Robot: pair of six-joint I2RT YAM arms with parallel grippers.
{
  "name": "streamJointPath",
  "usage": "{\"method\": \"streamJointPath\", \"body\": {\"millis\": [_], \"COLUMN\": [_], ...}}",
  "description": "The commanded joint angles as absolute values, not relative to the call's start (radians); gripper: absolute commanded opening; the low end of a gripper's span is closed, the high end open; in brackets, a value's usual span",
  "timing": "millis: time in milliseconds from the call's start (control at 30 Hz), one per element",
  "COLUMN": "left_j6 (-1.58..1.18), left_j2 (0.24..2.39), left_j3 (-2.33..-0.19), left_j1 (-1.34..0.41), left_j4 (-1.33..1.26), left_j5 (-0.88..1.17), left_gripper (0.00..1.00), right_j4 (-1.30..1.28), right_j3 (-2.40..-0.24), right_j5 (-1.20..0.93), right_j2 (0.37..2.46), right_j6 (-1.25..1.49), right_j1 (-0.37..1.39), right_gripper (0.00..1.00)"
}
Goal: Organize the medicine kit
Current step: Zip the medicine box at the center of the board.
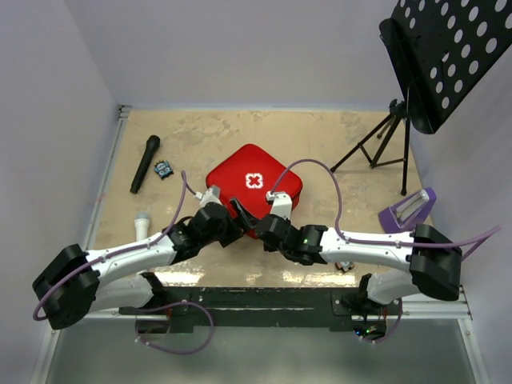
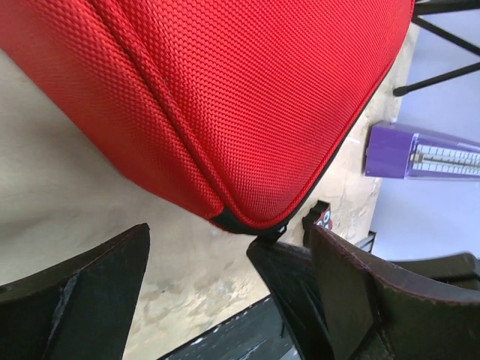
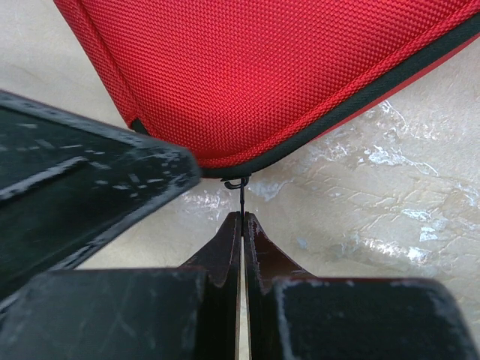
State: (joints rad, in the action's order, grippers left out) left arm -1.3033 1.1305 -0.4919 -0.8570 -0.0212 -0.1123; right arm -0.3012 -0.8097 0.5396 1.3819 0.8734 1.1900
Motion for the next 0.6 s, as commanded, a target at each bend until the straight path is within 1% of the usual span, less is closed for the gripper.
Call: {"method": "streamJointPath", "body": {"millis": [0,100,133,333,567], "left_j6": [-1.388,-1.388,-1.387,-1.381,-1.371], "left_j2": [1.169,1.18,1.187,1.245,1.238], "left_j3": [-0.492,-0.514,-0.523,-0.566,-0.534], "left_j1": [-0.885,-0.891,-0.891,-0.891,-0.881], "left_j4": [-0.156,-0.161,-0.152,-0.069,-0.038], "left_j5": [-0.172,-0.212,-0.225,-0.262,-0.29], "left_gripper": [0.91,0.88,0.86,0.66,0.45], "right_j4": [-0.319,-0.318,-0.314,-0.301,-0.287], "right_j3": [-0.808,-0.801,-0.799,-0.804,-0.81], "right_j5": [0.561,0.557,0.555,0.545,0.538], "right_j2": [1.341,1.338,1.336,1.345,1.358], "right_j6": [0.871,0.871,0.87,0.861,0.848], "right_j1": [1.19,1.192,1.192,1.192,1.196], "right_gripper": [0.0,0.0,0.0,0.0,0.0]}}
